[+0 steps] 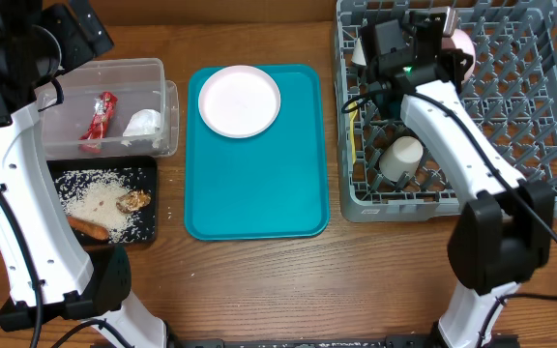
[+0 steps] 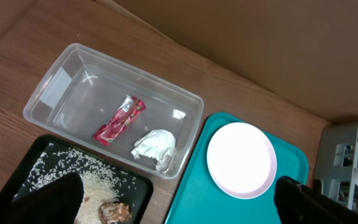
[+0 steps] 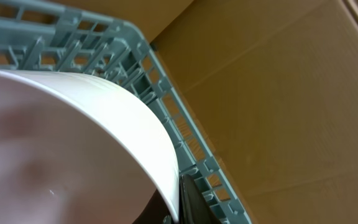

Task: Sort waste into correct bins and load items into the dishwasher
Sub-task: 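Carry the pink bowl right and place it in the rack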

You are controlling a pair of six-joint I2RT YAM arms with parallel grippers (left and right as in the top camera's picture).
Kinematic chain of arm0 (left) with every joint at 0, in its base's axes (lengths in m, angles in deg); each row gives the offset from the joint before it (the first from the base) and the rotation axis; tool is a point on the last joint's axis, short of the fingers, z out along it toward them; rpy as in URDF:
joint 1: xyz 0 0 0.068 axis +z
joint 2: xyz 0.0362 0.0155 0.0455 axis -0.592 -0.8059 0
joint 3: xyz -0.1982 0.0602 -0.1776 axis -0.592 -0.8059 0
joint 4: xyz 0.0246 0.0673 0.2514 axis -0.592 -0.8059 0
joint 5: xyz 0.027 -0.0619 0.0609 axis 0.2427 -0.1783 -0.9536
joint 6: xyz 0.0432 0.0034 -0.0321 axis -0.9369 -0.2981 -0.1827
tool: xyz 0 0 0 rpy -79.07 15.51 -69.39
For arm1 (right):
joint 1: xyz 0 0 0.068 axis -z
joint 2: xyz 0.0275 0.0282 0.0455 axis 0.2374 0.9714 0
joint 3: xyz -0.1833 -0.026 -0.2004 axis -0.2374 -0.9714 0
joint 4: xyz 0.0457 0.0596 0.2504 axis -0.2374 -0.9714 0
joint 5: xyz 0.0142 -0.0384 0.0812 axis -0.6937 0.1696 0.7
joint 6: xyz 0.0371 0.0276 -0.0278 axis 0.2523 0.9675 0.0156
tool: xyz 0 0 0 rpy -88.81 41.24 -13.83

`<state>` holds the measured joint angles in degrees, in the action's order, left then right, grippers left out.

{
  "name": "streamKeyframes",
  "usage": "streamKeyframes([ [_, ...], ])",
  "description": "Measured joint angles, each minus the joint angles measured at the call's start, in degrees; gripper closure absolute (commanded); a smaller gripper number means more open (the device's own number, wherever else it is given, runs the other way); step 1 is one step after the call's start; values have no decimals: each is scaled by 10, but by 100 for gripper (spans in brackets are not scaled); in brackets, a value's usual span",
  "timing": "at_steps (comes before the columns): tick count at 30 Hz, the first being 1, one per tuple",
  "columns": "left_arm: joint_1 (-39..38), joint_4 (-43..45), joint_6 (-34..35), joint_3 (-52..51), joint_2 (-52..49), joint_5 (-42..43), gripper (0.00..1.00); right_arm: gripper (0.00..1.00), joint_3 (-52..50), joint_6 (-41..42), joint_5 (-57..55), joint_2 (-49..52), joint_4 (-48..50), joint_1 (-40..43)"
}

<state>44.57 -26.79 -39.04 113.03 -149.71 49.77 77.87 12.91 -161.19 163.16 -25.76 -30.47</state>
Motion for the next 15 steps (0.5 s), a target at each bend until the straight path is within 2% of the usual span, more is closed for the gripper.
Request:
streamKeyframes([
  [8, 0, 0, 0, 0, 0, 0, 0, 96, 0, -8, 0, 64, 0, -1],
  [15, 0, 0, 0, 0, 0, 0, 0, 96, 0, -8, 9, 68, -6, -7],
])
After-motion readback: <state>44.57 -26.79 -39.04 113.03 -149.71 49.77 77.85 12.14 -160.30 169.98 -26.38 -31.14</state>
